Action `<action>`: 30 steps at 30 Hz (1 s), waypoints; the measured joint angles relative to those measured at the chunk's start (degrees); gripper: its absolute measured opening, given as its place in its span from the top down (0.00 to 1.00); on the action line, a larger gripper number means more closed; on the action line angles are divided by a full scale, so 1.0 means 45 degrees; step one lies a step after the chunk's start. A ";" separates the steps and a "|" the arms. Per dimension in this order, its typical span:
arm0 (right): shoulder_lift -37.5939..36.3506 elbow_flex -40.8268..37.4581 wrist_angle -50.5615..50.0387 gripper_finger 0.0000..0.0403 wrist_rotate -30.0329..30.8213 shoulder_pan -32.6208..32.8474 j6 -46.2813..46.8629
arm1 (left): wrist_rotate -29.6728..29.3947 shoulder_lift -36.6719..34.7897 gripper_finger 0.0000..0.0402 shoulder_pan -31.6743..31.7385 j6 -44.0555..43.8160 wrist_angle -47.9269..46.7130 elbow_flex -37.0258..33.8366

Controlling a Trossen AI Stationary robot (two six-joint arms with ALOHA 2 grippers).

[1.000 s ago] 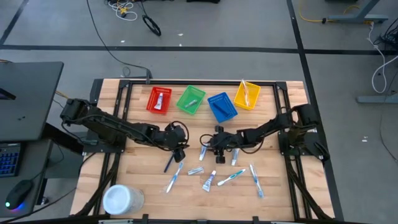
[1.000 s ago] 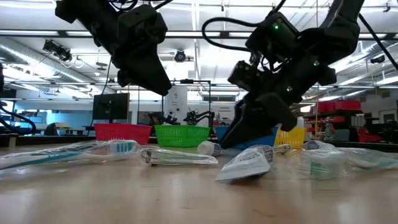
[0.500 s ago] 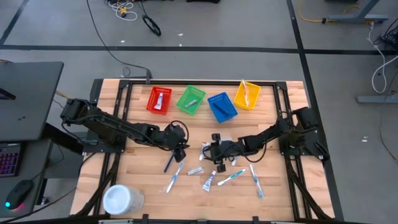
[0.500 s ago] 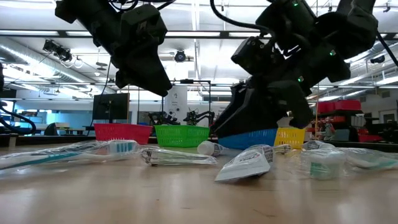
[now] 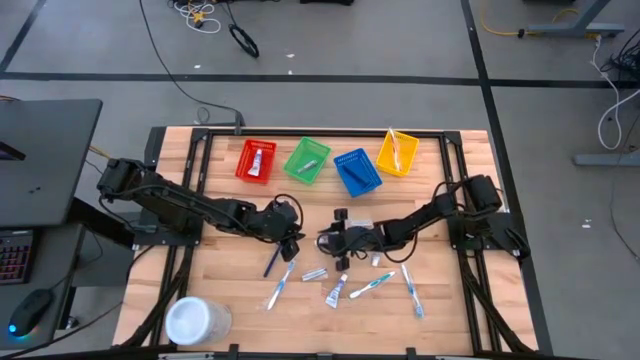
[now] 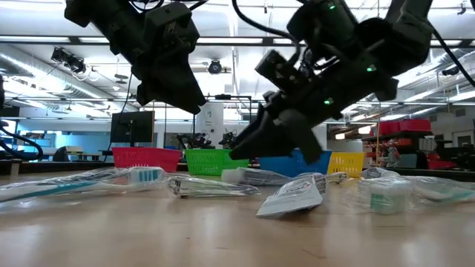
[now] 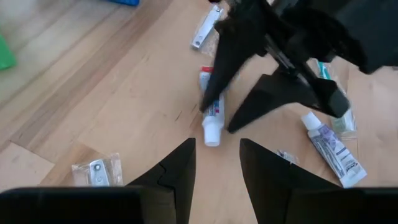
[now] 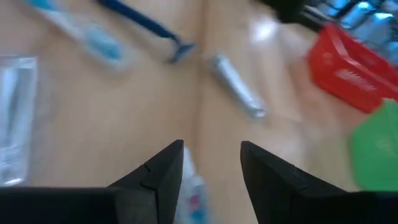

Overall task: Pick & Place Travel size toiletries
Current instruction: Put the white toothpaste in the red bin

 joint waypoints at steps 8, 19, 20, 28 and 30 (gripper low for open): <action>-0.0922 0.0251 -0.0760 0.58 0.1000 0.0029 0.0031 | 0.0329 0.0165 0.67 0.0000 0.1713 0.0099 0.0000; -0.5265 0.0230 -0.8886 0.58 0.2988 0.2187 0.5568 | 0.1107 0.3010 0.61 0.0523 0.4991 0.2925 -0.0010; -0.5610 0.0214 -0.9683 0.58 0.3008 0.2346 0.6090 | 0.1293 0.3139 0.60 0.0651 0.4948 0.3009 -0.0010; -0.7161 0.0207 -1.3437 0.58 0.3318 0.3021 0.8901 | 0.1937 0.3803 0.53 0.0952 0.5662 0.4027 0.0024; -0.7220 0.0202 -1.4023 0.58 0.3320 0.3041 0.9166 | 0.2157 0.3837 0.53 0.0947 0.5679 0.4076 -0.0024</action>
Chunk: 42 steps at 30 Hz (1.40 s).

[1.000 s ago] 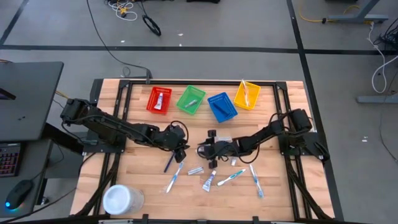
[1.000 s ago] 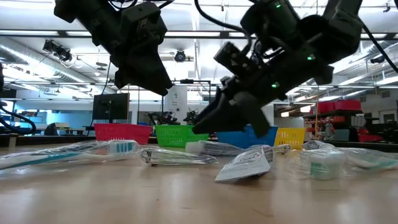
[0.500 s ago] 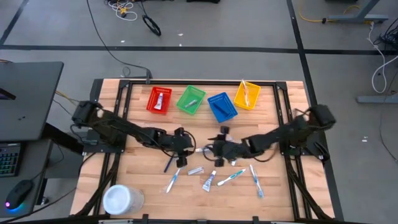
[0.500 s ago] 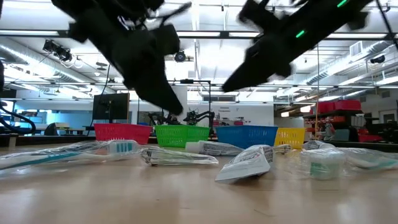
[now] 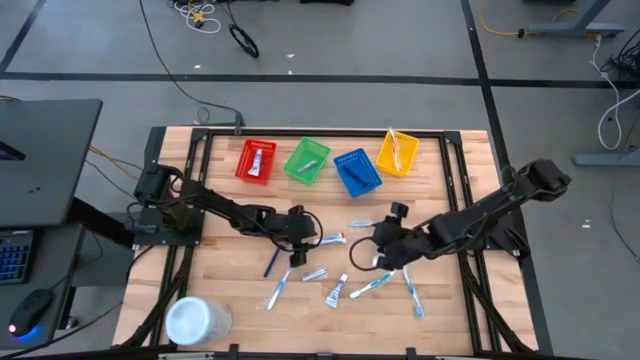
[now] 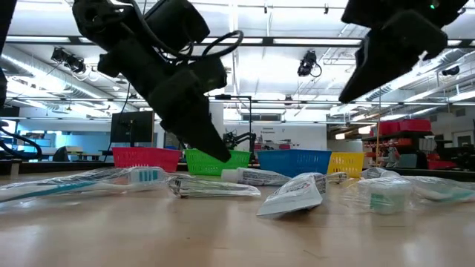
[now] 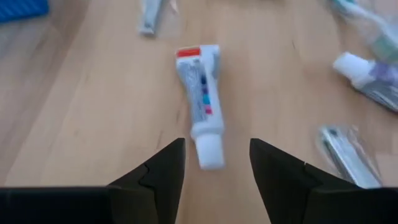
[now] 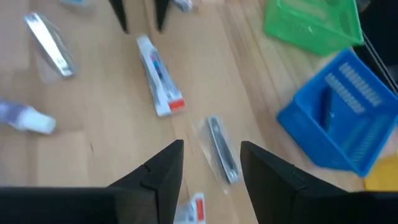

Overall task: Pick & Place Travel size toiletries
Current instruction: Put the white toothpaste in the red bin

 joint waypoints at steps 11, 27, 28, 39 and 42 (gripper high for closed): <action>0.0008 -0.0103 -0.1743 0.58 -0.0539 -0.0454 0.1240 | 0.0048 0.1015 0.53 0.0058 0.0008 0.0860 0.0095; 0.0017 -0.0257 -0.1726 0.58 -0.0663 -0.1179 0.0847 | -0.0227 0.1627 0.58 0.0083 0.0106 0.1155 0.0110; 0.0017 -0.0257 -0.1726 0.58 -0.0667 -0.1195 0.0848 | -0.0237 0.1630 0.60 0.0083 0.0106 0.1155 0.0106; 0.0017 -0.0257 -0.1721 0.58 -0.0672 -0.1197 0.0848 | -0.0224 0.1606 0.79 0.0146 -0.0019 0.1117 0.0097; 0.0017 -0.0257 -0.1716 0.58 -0.0673 -0.1197 0.0852 | -0.0186 0.1488 0.83 0.0146 -0.0026 0.1034 0.0085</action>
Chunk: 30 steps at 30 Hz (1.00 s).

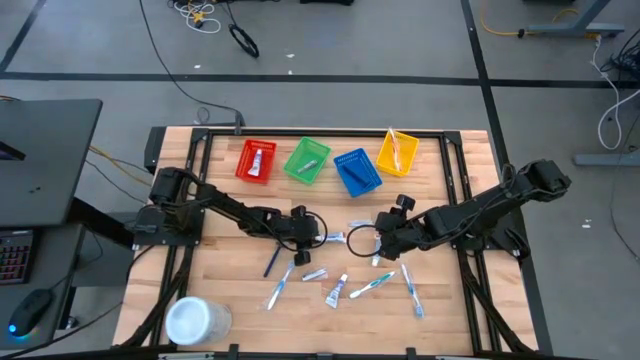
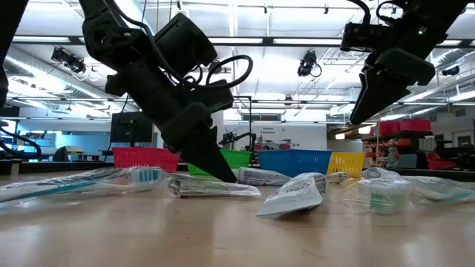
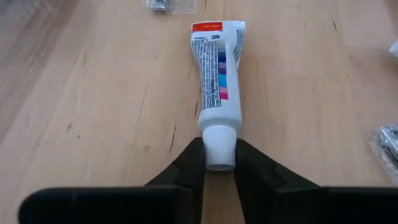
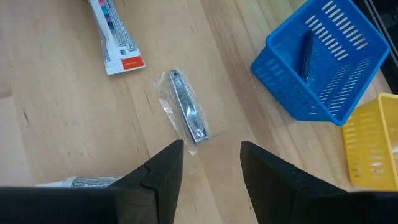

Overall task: Pick & Place Travel size toiletries
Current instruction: Put the white toothpaste in the red bin

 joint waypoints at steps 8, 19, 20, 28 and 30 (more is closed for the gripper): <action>0.0000 0.0000 0.0026 0.58 -0.0004 0.0005 0.0000 | -0.0026 -0.0576 0.81 -0.0005 -0.0018 -0.0527 -0.0022; 0.0005 0.0000 0.0034 0.58 -0.0009 0.0005 0.0000 | -0.1964 -0.3344 0.84 0.0317 -0.0252 -0.4337 -0.0012; 0.0005 0.0000 0.0034 0.58 -0.0009 0.0005 0.0000 | -0.2072 -0.3743 0.84 0.0381 -0.0239 -0.4904 -0.0012; 0.0005 0.0000 0.0083 0.58 -0.0009 0.0005 0.0000 | -0.3171 -0.6941 0.84 0.1289 -0.0848 -0.8550 -0.0012; 0.0005 0.0000 0.0087 0.58 -0.0004 0.0005 0.0000 | -0.3673 -0.7534 0.84 0.1609 -0.1292 -0.9263 -0.0008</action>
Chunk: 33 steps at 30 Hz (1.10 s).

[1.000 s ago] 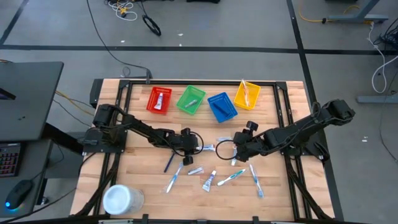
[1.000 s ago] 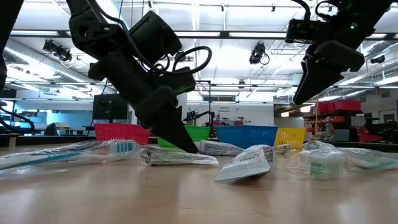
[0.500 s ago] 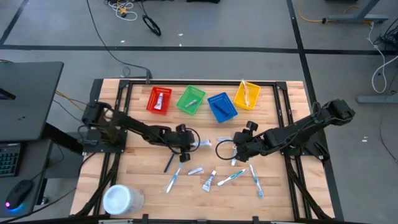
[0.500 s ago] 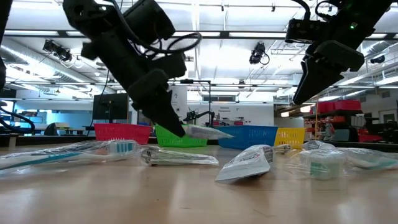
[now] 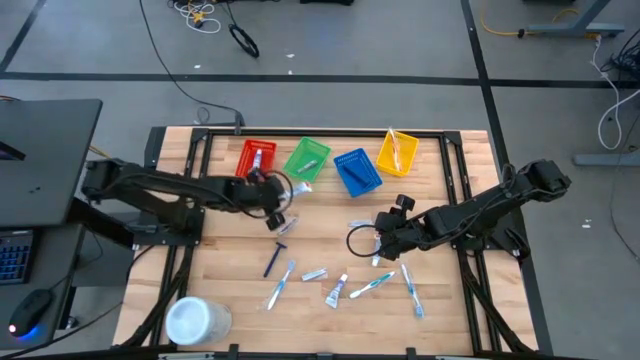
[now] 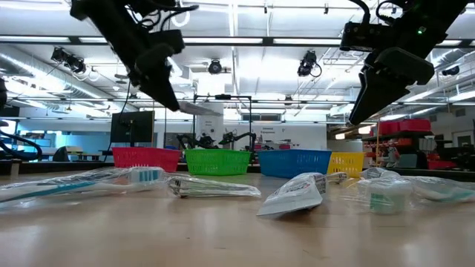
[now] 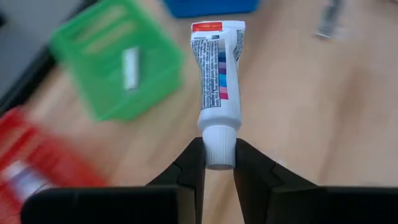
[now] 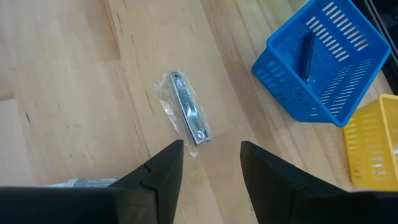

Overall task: Pick & Place Travel size toiletries
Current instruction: Put the white toothpaste in the red bin

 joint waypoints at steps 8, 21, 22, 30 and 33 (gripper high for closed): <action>0.0000 0.0000 0.0020 0.58 0.0000 0.0000 0.0000 | -0.1366 -0.0914 0.84 0.1890 -0.1374 -0.1717 0.0000; 0.0000 0.0010 0.0295 0.58 0.0000 0.0000 0.0000 | -0.1254 0.0258 0.84 0.5289 -0.2005 -0.3108 0.0005; 0.0000 0.0010 0.0287 0.58 0.0002 0.0000 0.0000 | -0.1172 0.0413 0.84 0.5471 -0.1911 -0.3104 0.0005; 0.0000 0.0010 0.0291 0.58 0.0000 0.0000 0.0000 | -0.0641 0.2058 0.84 0.6343 -0.1155 -0.2364 0.0005; 0.0000 0.0010 0.0291 0.58 -0.0019 0.0000 0.0000 | -0.0623 0.2392 0.84 0.6586 -0.1155 -0.2309 0.0005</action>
